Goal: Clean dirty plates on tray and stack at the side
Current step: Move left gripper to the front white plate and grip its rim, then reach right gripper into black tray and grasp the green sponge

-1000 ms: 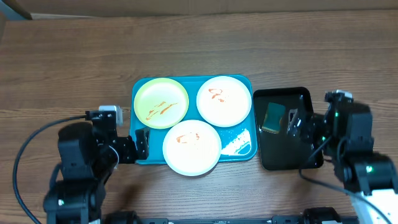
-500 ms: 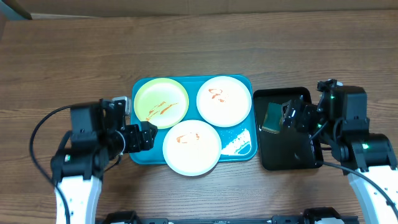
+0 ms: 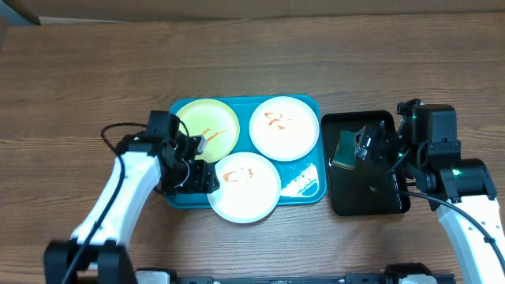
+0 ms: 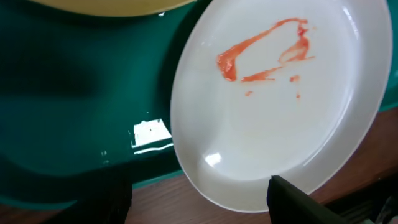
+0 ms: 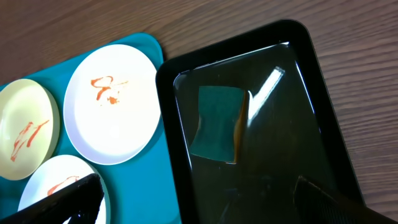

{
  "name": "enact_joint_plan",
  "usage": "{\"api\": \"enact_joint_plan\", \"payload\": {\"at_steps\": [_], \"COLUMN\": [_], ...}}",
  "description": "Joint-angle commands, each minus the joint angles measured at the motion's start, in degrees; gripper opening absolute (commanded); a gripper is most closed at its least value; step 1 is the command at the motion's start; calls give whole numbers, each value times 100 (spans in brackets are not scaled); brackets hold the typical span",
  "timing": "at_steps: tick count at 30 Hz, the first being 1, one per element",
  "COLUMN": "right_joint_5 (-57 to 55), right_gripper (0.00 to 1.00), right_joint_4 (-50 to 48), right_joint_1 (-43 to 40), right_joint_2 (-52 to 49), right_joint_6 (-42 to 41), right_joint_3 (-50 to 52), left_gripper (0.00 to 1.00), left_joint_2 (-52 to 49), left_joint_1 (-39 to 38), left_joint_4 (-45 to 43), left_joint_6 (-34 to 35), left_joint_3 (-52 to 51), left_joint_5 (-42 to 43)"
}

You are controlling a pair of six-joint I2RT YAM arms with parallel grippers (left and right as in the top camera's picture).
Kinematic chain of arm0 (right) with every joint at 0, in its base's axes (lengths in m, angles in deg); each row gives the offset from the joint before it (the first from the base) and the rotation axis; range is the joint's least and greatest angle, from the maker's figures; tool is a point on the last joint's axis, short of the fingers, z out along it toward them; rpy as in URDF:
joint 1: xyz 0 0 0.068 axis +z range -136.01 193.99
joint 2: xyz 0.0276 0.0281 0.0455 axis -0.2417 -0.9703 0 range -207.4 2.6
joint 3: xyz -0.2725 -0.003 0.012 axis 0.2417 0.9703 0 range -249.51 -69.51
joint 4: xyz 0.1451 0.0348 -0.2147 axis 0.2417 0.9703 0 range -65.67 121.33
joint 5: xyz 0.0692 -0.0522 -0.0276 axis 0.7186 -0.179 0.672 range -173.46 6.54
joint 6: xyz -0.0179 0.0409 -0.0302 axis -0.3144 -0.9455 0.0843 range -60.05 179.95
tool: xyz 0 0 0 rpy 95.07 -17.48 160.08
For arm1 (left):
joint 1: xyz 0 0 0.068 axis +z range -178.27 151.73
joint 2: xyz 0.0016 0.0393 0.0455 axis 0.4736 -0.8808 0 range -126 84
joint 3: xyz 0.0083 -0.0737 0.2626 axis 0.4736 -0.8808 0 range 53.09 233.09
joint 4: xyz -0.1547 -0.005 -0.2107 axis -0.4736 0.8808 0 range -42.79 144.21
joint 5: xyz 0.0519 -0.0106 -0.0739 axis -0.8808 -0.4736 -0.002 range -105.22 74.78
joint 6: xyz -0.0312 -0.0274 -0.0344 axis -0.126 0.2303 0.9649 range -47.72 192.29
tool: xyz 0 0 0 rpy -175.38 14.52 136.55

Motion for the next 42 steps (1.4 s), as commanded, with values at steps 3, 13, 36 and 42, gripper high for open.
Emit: {"api": "enact_joint_plan", "payload": {"at_steps": [3,13,36,42], "right_joint_5": [35,35,35,33], "right_gripper": [100,100,100,100], "right_joint_4": [-35,-35,-33,-35], "right_joint_1": [-26,-28,-26,-26], "right_joint_2": [11,11,11,11], "right_joint_6": [-7,-7,-7,-4], "right_joint_3": [-144,-144,-144,-144], "left_gripper": [65,32,7,4], "left_joint_2": [-647,-1152,-1158,-1158], "left_joint_1": [-26,-28,-323,-328], "left_joint_4": [-39,-293,-546,-544], "left_joint_6": [-61,-61,-37,133], "left_joint_3": [94,94,72,72], "left_joint_5": [-118,-98,-144,-345]}}
